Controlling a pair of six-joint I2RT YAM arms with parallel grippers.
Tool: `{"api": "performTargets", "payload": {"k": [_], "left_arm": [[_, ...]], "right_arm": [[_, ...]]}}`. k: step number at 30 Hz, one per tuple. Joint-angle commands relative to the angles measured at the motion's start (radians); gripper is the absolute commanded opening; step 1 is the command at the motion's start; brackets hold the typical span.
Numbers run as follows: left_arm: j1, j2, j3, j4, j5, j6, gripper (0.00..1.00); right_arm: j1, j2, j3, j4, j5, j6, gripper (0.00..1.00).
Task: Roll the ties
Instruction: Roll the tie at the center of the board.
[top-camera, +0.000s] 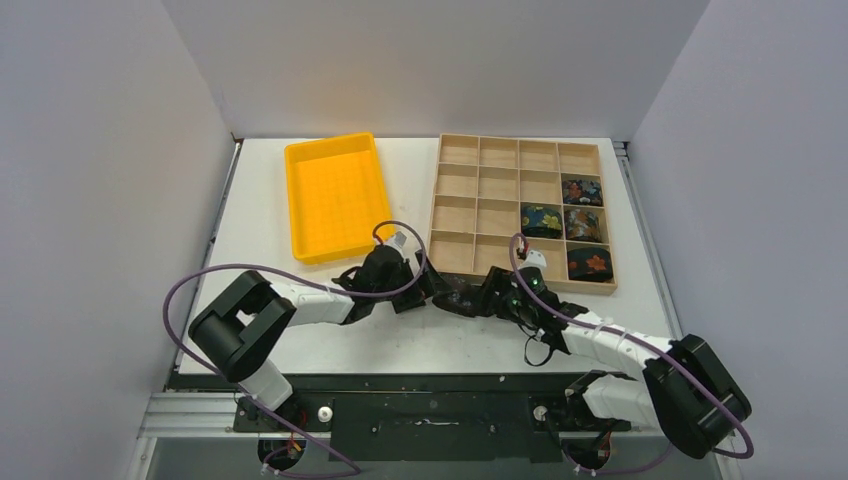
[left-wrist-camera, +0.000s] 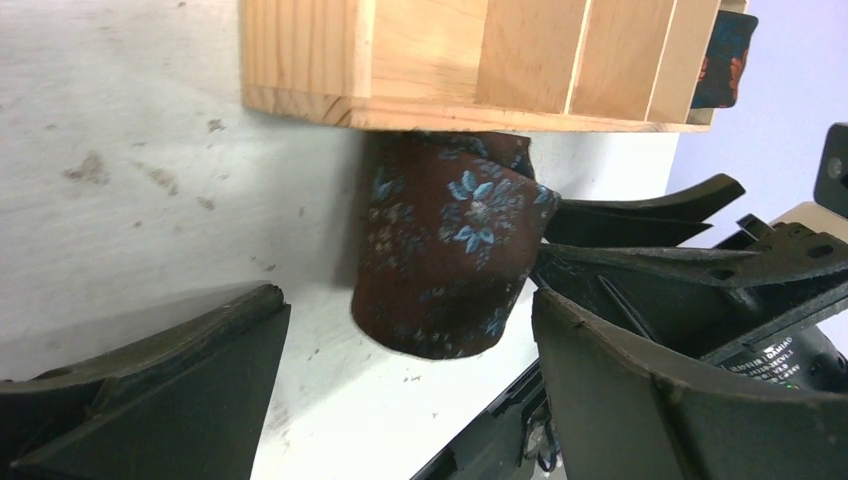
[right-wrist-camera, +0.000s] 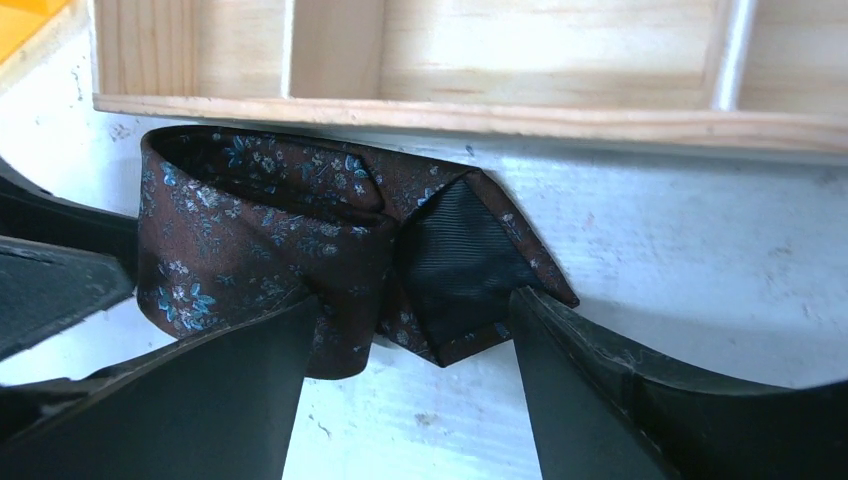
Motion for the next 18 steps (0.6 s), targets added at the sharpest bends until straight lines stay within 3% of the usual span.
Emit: {"api": "performTargets", "payload": {"k": [1,3,10,14,18], "left_arm": [[-0.003,-0.103,-0.001,-0.103,-0.076,0.053,0.92],[-0.003,-0.144,-0.022,-0.13,-0.099,0.065,1.0],[0.016,-0.322,-0.098,-0.192,-0.169,0.099,0.96],[0.023,-0.385,-0.101,-0.247,-0.22,0.126,0.96],[0.04,-0.416,-0.145,-0.215,-0.246,0.073,0.97]], "right_arm": [[-0.008,-0.069,0.03,-0.229,0.032,-0.038,0.75],[-0.009,-0.107,0.06,-0.271,0.032,-0.041,0.77],[-0.005,-0.205,0.213,-0.4,0.101,-0.12,0.81],[0.001,-0.26,0.203,-0.319,0.046,-0.164,0.79],[0.021,-0.302,0.124,-0.126,-0.111,-0.13,0.73]]}}
